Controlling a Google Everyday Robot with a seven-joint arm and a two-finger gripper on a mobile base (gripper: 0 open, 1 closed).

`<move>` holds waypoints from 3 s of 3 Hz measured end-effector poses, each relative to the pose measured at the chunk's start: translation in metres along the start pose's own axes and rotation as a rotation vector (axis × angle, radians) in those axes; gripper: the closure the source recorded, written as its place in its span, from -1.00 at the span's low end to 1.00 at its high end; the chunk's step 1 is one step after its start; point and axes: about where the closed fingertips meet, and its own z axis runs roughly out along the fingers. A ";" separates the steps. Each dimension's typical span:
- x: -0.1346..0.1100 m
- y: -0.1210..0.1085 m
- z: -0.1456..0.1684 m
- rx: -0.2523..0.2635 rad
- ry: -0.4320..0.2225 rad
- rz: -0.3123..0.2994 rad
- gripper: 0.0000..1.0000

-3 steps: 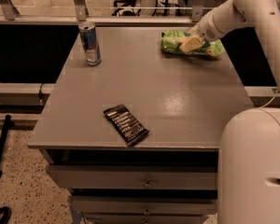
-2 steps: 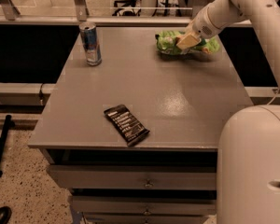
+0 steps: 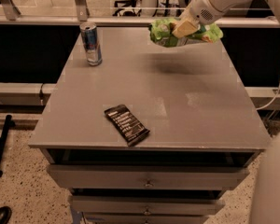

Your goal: Move green rice chip bag near rxbar chocolate

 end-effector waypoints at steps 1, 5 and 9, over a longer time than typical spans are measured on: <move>-0.014 0.048 -0.019 -0.038 -0.023 -0.014 1.00; -0.021 0.190 -0.031 -0.235 -0.125 -0.198 0.73; -0.024 0.217 -0.013 -0.261 -0.147 -0.253 -1.00</move>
Offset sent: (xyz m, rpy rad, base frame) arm -0.1585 0.0479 -0.0274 0.0374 0.0592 0.2300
